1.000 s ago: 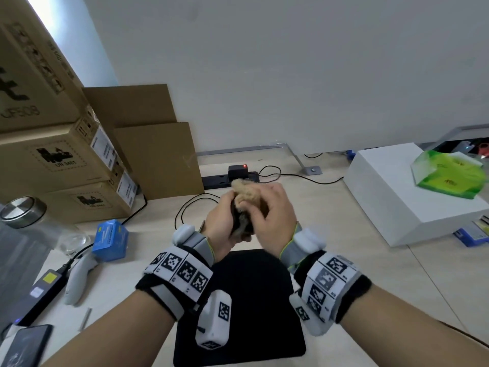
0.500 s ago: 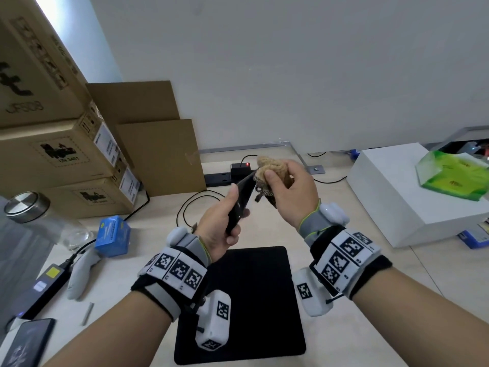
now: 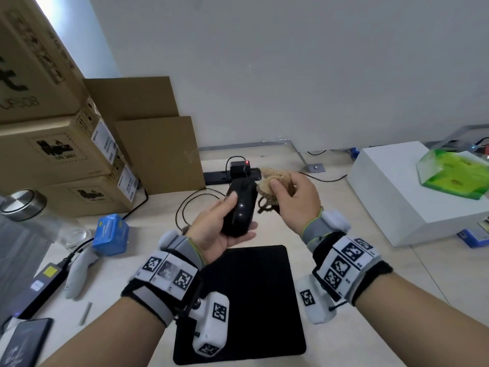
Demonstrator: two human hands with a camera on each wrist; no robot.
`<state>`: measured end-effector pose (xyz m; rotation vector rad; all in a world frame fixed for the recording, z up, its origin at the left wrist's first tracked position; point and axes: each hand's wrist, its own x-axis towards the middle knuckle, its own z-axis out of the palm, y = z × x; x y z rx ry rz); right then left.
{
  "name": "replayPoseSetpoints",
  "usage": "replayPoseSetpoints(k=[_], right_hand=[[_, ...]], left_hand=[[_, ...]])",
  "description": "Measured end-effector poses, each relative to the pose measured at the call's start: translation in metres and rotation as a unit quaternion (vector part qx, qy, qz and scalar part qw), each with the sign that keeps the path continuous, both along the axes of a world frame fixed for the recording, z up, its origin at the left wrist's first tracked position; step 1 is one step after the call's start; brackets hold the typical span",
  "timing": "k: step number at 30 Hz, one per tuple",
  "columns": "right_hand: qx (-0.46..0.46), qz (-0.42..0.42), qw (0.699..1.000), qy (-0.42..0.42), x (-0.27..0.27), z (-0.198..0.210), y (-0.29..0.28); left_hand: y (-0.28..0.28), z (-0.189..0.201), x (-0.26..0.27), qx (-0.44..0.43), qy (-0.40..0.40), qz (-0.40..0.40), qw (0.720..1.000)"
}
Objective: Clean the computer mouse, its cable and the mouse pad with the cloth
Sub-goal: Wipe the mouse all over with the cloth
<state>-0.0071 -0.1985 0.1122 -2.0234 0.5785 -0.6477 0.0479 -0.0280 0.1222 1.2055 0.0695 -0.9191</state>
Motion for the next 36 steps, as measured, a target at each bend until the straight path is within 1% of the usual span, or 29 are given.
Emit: replayPoseSetpoints(k=[3, 6, 8, 10, 12, 14, 16, 17, 18, 20, 22, 23, 24, 26, 27, 28, 29, 30, 32, 33, 34, 36], right_hand=[[0.026, -0.004, 1.0, -0.012, 0.002, 0.011, -0.004], [0.003, 0.019, 0.999, -0.025, 0.008, 0.018, -0.004], [-0.003, 0.074, 0.997, -0.009, 0.013, 0.016, 0.001], [-0.056, 0.146, 0.988, 0.0, 0.01, 0.011, 0.012], [-0.115, 0.201, 0.972, -0.034, 0.002, 0.0, 0.027], [-0.154, 0.23, 0.959, -0.06, -0.009, -0.009, 0.043], [-0.195, 0.234, 0.95, -0.063, -0.018, -0.015, 0.048], [-0.2, 0.225, 0.951, -0.067, -0.018, -0.015, 0.044], [-0.184, 0.211, 0.957, -0.073, -0.015, -0.014, 0.038], [-0.094, 0.157, 0.981, -0.06, -0.003, -0.007, 0.022], [-0.023, 0.111, 0.993, -0.035, 0.003, 0.0, 0.017], [-0.024, 0.11, 0.993, -0.041, 0.002, 0.003, 0.021], [-0.048, 0.126, 0.989, -0.061, -0.002, 0.005, 0.029], [-0.123, 0.175, 0.972, -0.1, -0.012, 0.001, 0.043], [-0.153, 0.194, 0.963, -0.106, -0.015, -0.001, 0.045], [-0.167, 0.203, 0.959, -0.105, -0.014, -0.003, 0.042], [-0.158, 0.204, 0.961, -0.103, -0.011, -0.003, 0.034], [-0.122, 0.193, 0.969, -0.096, -0.006, -0.002, 0.026], [-0.004, 0.143, 0.988, -0.05, 0.001, 0.002, 0.01], [0.033, 0.107, 0.993, -0.028, 0.003, 0.004, 0.002], [0.044, 0.071, 0.996, -0.014, 0.005, 0.006, -0.004], [0.04, 0.026, 0.999, -0.014, 0.005, 0.007, -0.01]], left_hand=[[0.002, 0.0, -0.002, -0.023, 0.005, -0.01, 1.0], [-0.001, 0.0, -0.002, -0.034, 0.001, -0.041, 0.999], [-0.005, 0.002, -0.003, -0.048, 0.004, -0.05, 0.998], [-0.01, 0.004, -0.003, -0.053, -0.007, -0.037, 0.998], [-0.016, 0.005, -0.002, -0.063, 0.009, -0.015, 0.998], [-0.019, 0.007, 0.001, -0.082, 0.041, 0.012, 0.996], [-0.018, 0.009, 0.003, -0.082, 0.05, 0.016, 0.995], [-0.018, 0.008, 0.002, -0.069, 0.039, 0.004, 0.997], [-0.017, 0.007, 0.0, -0.046, 0.018, -0.009, 0.999], [-0.015, 0.005, -0.004, -0.007, -0.028, -0.034, 0.999], [-0.016, 0.005, -0.006, -0.006, -0.042, -0.047, 0.998], [-0.016, 0.004, -0.004, -0.015, -0.043, -0.044, 0.998], [-0.017, 0.004, -0.002, -0.027, -0.038, -0.037, 0.998], [-0.017, 0.005, 0.005, -0.061, -0.018, -0.026, 0.998], [-0.016, 0.005, 0.006, -0.075, -0.016, -0.029, 0.997], [-0.014, 0.005, 0.005, -0.071, -0.033, -0.041, 0.996], [-0.012, 0.004, 0.003, -0.052, -0.065, -0.061, 0.995], [-0.01, 0.003, 0.001, -0.026, -0.102, -0.084, 0.991], [-0.004, 0.002, -0.005, 0.017, -0.164, -0.104, 0.981], [-0.002, 0.001, -0.005, 0.04, -0.207, -0.104, 0.972], [0.0, -0.001, -0.005, 0.068, -0.253, -0.103, 0.96], [0.004, -0.006, 0.002, 0.138, -0.337, -0.096, 0.926]])
